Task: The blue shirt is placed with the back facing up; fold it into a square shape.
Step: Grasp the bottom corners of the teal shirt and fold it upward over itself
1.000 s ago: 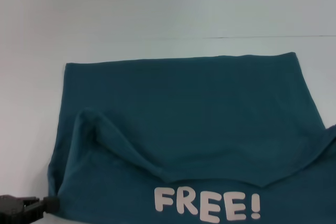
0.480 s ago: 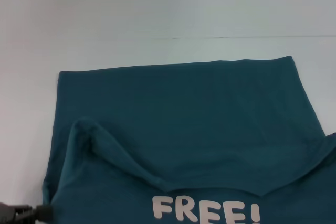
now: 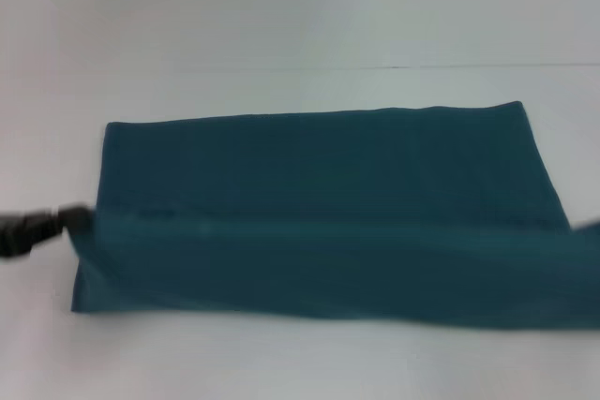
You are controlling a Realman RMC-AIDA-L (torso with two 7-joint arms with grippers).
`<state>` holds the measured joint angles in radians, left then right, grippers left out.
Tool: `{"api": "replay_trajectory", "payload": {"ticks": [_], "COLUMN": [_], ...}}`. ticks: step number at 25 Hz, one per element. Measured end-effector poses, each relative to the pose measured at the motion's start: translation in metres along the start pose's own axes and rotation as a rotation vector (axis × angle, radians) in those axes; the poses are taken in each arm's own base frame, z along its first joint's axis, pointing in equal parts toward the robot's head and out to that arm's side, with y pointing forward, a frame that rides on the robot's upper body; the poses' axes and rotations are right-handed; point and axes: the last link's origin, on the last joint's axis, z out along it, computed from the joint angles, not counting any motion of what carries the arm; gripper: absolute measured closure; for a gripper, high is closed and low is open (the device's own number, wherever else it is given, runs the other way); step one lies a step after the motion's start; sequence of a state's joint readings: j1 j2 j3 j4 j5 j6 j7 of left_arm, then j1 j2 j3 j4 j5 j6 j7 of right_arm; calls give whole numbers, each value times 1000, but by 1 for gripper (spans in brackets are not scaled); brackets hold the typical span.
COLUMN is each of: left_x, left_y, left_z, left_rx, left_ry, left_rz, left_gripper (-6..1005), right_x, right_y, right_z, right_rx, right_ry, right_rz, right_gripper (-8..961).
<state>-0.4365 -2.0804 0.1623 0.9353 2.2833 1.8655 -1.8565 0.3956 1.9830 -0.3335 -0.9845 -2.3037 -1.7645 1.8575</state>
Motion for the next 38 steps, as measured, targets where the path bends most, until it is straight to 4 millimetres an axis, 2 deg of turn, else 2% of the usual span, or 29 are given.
{"api": "replay_trajectory", "payload": {"ticks": [5,8,13,19,23,31,38], "left_x": [40,61,79,86,90,96,88], "left_y": [-15,-28,-49,-60,-61,-66,-71], "left_z": [38,63,98,125,131,128,131], "left_rx": [54,141,312,431,468,510,551], "left_ry": [56,92,133,160,205,232,220], "left_rz": [22,18,13,17,33,37,27], "left_gripper": [909,907,903,899,896,891,886], "right_x": [-39,-59,-78,-89,-98,-123,-127], "right_y": [-13,-23,-33,-37,-33,-24,-20], "right_z": [29,55,103,148,163,171,180], "right_rx": [73,137,240,387,432,425,432], "right_ry": [-69,-101,-111,-112,-142,-175,-155], "right_rz": [-36,-54,-111,-190,-245,-281,-305], "right_gripper": [919,916,899,879,866,839,816]}}
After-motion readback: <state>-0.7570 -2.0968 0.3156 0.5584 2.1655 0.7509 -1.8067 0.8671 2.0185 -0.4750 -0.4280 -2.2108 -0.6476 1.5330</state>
